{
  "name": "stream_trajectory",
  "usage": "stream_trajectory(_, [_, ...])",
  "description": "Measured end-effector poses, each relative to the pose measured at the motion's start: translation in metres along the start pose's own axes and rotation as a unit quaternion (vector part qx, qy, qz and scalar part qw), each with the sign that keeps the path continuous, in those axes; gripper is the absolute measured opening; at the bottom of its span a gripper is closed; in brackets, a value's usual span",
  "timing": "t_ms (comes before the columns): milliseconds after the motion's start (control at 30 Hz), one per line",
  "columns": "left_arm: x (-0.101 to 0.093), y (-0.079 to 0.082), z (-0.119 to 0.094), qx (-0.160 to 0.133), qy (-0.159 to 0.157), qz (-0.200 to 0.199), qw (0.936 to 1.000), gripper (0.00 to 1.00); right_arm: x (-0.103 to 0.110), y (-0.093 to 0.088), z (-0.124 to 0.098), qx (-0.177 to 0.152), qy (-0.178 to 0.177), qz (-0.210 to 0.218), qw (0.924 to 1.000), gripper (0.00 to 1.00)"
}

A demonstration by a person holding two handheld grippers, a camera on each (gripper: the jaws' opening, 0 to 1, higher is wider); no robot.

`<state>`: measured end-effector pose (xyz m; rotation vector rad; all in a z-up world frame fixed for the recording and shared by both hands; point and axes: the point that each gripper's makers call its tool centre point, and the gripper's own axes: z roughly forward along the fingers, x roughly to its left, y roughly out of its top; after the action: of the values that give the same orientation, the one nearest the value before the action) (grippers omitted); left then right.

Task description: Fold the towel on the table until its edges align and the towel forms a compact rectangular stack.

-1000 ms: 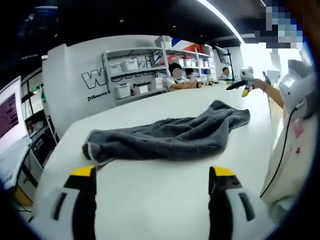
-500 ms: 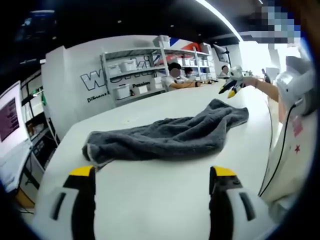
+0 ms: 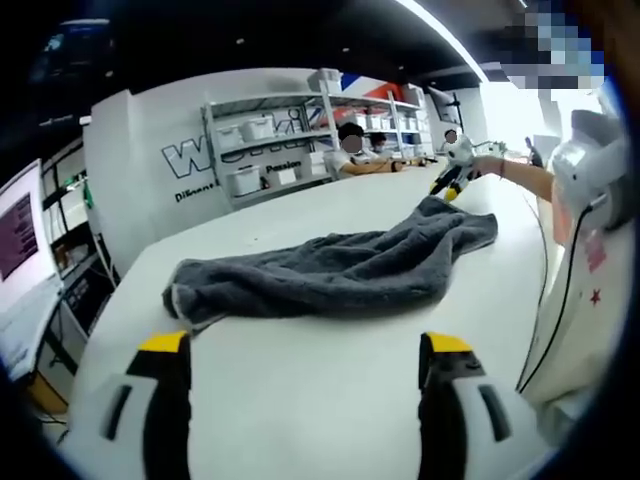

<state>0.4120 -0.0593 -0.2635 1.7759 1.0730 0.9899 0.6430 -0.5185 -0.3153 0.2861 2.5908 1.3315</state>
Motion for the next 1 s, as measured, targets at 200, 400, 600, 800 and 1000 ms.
stream_trajectory(200, [-0.002,-0.004,0.0,0.006,-0.002,0.0,1.0,0.99,-0.001,-0.005,0.009,0.0,0.014,0.013,0.9998,0.31])
stream_trajectory(400, [-0.003,-0.003,0.0,0.0,-0.003,-0.004,1.0,0.99,0.0,-0.011,0.02,0.002,0.029,0.025,0.9993,0.28])
stream_trajectory(600, [-0.002,-0.004,-0.001,0.004,-0.002,-0.002,1.0,0.99,0.005,-0.01,0.025,0.002,0.046,0.025,0.9986,0.14])
stream_trajectory(800, [0.0,-0.006,-0.003,-0.002,0.001,-0.008,1.0,0.99,0.006,-0.01,0.026,0.008,0.051,0.009,0.9986,0.04])
stream_trajectory(1000, [0.004,-0.013,-0.004,0.009,0.004,-0.01,0.9999,0.97,0.008,-0.007,0.022,0.007,0.046,0.007,0.9989,0.03])
